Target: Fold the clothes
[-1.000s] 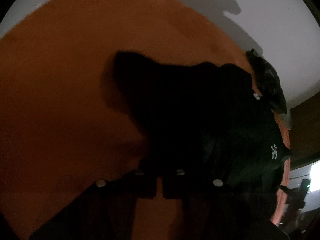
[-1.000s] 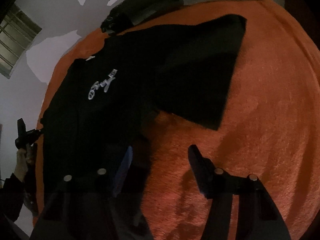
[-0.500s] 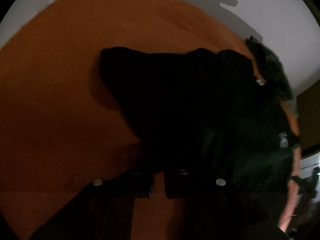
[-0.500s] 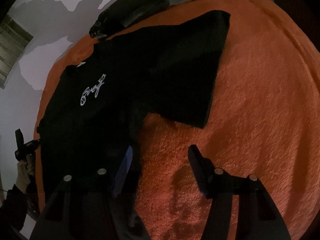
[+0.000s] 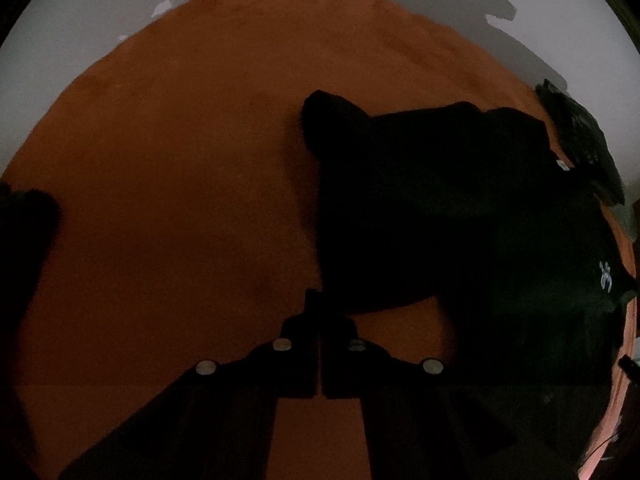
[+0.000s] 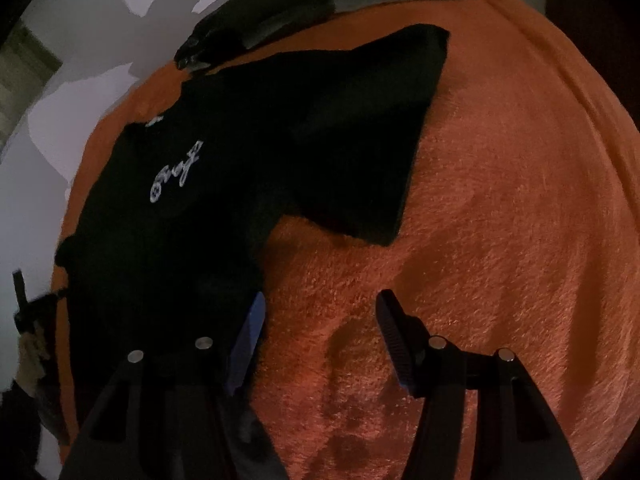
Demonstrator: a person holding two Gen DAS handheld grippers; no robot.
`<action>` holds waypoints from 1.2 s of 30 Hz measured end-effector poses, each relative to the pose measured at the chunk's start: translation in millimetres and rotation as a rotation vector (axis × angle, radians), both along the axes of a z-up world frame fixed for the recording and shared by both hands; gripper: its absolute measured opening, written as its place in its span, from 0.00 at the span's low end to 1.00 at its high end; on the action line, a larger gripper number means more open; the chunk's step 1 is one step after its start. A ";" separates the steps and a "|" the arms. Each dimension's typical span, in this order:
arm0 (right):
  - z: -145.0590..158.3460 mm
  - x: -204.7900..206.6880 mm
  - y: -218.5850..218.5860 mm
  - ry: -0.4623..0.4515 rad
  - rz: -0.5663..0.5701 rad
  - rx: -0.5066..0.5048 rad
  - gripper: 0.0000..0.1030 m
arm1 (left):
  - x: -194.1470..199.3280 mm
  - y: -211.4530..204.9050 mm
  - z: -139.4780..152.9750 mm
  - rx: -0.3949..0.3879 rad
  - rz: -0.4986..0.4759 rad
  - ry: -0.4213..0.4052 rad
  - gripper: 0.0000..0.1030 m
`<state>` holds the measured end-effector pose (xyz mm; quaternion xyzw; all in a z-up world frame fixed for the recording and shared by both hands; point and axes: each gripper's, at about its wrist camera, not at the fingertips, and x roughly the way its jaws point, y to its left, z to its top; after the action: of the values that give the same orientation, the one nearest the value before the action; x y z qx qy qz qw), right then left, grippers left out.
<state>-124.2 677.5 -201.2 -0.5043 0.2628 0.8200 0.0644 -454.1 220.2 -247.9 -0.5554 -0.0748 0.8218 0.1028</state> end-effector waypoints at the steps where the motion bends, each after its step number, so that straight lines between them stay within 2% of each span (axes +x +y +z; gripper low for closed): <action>1: 1.9 1.3 -1.2 0.005 0.000 -0.008 0.56 | 1.0 -0.7 -0.3 -0.002 0.004 -0.004 0.06; 3: 5.7 3.9 -3.7 0.015 0.001 -0.023 0.56 | 11.0 0.6 5.6 0.024 -0.019 -0.001 0.24; 4: 7.4 6.5 -5.8 0.017 0.003 -0.030 0.56 | 18.0 3.0 8.3 0.016 -0.036 0.004 0.41; 5: 8.7 13.7 -10.5 0.012 0.011 -0.033 0.56 | 25.3 5.6 10.8 0.004 -0.055 0.009 0.46; 11: 16.3 56.5 -39.0 -0.016 0.062 -0.049 0.56 | 75.2 19.8 12.4 0.008 -0.183 -0.053 0.46; 17: 23.9 99.4 -67.5 -0.045 0.112 -0.065 0.56 | 151.2 8.8 5.7 0.078 -0.286 -0.196 0.47; 21: 19.4 145.0 -83.5 -0.078 0.116 -0.085 0.59 | 189.0 -10.9 -13.5 0.107 -0.259 -0.311 0.50; 24: 10.3 189.3 -93.8 -0.110 0.102 -0.106 0.59 | 223.1 -19.8 -5.3 0.122 -0.278 -0.281 0.50; 28: 6.3 235.8 -99.8 -0.105 0.046 -0.093 0.59 | 261.5 -26.6 0.4 0.223 -0.233 -0.246 0.54; 30: 5.6 247.4 -99.6 -0.072 0.001 -0.137 0.59 | 272.4 -23.9 -5.5 0.287 -0.201 -0.251 0.55; 33: 7.0 258.7 -102.8 -0.026 -0.033 -0.177 0.59 | 276.2 -13.2 -6.9 0.289 -0.172 -0.211 0.55; 36: 14.1 267.8 -109.9 0.025 -0.037 -0.159 0.59 | 313.8 -41.3 4.9 0.249 -0.170 -0.140 0.55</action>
<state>143.5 567.6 -187.1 -0.4927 0.3374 0.8013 0.0362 -140.3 178.9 -243.0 -0.5987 -0.1357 0.7537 0.2346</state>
